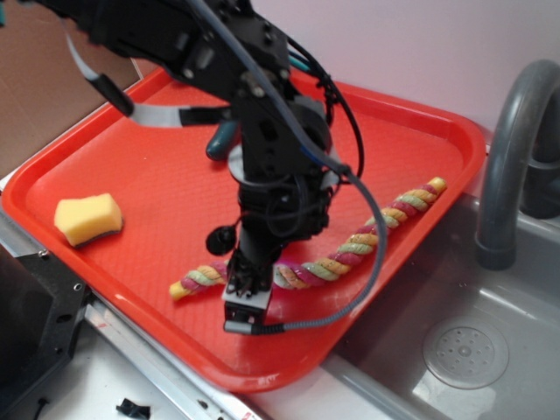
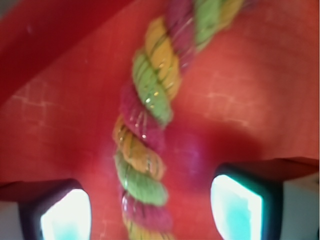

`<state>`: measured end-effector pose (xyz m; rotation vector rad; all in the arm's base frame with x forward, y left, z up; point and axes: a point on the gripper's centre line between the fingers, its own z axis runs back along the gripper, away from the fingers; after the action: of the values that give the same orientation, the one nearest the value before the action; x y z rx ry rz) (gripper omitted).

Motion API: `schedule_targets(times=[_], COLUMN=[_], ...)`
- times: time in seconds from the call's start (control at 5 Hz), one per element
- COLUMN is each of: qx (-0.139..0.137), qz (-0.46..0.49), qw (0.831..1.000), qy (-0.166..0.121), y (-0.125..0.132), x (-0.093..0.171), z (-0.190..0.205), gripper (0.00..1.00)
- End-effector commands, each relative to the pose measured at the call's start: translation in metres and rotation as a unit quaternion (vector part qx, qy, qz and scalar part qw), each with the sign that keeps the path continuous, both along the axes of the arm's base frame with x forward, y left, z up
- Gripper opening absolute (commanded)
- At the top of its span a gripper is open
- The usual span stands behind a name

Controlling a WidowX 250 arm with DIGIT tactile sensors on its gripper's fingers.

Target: Grab the multicolored rope.

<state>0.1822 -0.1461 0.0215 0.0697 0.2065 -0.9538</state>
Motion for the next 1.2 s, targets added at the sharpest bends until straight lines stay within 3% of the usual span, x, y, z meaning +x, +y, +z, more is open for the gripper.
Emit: schedule_targets(times=[0.0,0.2,0.4,0.6,0.8,1.0], qx=[0.02,0.038,0.063,0.027,-0.039,-0.05], qz=[0.0,0.0,0.043,0.167,0.289,0.377], qw=[1.0,0.999,0.997,0.985,0.955,0.92], qy=[-0.022,-0.027,-0.009,-0.026,-0.053,-0.096], y=[-0.004,-0.005,0.005,0.025,0.067,0.095], x=[-0.001,-0.002,0.004,0.004,0.001,-0.008], z=[0.0,-0.001,0.021,0.066,0.113,0.151], gripper=[0.0,0.0,0.0,0.0,0.0,0.0])
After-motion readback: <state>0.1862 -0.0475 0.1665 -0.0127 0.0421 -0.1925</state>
